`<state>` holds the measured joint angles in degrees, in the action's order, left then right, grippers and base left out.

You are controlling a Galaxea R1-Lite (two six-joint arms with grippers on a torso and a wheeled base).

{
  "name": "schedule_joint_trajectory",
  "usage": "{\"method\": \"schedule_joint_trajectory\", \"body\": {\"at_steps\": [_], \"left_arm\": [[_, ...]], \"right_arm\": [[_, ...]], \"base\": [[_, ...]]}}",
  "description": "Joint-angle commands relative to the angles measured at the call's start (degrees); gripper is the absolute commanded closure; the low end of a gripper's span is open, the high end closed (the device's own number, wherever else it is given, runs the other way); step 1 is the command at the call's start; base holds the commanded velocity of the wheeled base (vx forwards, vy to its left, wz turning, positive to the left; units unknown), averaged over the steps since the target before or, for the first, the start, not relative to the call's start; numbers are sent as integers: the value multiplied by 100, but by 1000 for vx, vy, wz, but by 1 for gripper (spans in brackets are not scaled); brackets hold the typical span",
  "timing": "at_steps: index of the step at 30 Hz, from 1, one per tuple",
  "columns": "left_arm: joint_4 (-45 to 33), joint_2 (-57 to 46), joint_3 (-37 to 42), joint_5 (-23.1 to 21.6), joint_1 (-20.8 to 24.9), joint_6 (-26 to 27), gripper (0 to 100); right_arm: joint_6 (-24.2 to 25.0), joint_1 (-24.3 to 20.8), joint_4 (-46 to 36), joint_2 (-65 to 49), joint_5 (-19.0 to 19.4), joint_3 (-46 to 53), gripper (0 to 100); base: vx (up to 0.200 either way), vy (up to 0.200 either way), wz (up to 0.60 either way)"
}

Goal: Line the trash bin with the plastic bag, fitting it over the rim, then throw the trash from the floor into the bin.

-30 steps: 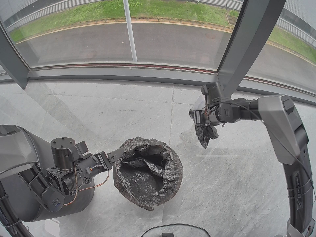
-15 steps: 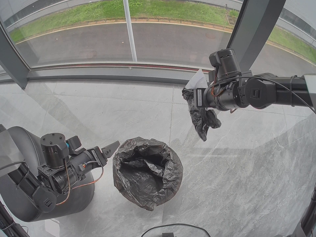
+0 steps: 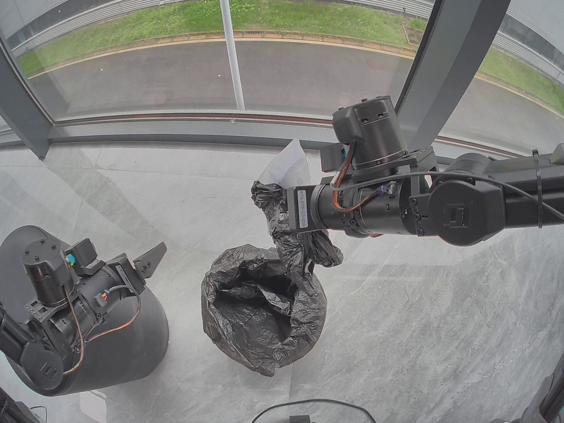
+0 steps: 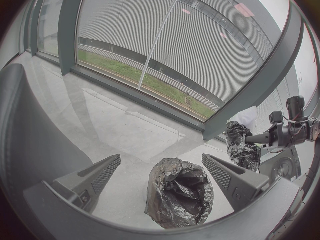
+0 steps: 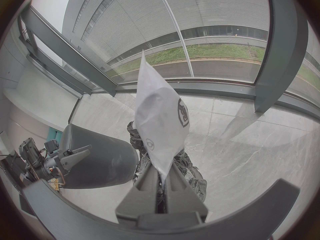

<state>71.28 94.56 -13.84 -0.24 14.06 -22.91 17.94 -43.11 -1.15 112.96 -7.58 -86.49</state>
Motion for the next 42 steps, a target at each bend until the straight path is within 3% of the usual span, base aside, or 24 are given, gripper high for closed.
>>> {"method": "schedule_joint_trajectory", "body": {"at_steps": [1,6,10,14,21,26,33,37,42], "left_arm": [[-70,-773,338,7,-245,32,0],[-413,-1370,724,16,-395,32,0],[-448,-1968,1155,-20,-615,41,0],[-685,-2504,1384,-20,-615,32,0],[-2004,-3858,1384,-160,-544,-56,0],[-2900,-4947,1322,-758,-518,-205,0],[-5440,-6661,593,-995,-500,-416,0],[-6082,-7154,417,-986,-483,-416,0],[-6223,-7268,408,-960,-483,-399,0]], "right_arm": [[7,-189,150,235,29,27,100],[86,-260,159,517,46,45,100],[183,-383,176,710,433,124,100],[324,-550,176,886,521,124,100],[332,-585,326,1176,486,141,100],[332,-585,536,1255,495,177,100],[332,-585,563,1554,468,133,100],[297,-576,747,1694,468,124,100],[297,-567,827,1765,459,124,100]], "base": [[0,0,0],[0,0,0],[0,0,0],[0,0,0],[0,0,0],[0,0,0],[0,0,0],[0,0,0],[0,0,0]]}}
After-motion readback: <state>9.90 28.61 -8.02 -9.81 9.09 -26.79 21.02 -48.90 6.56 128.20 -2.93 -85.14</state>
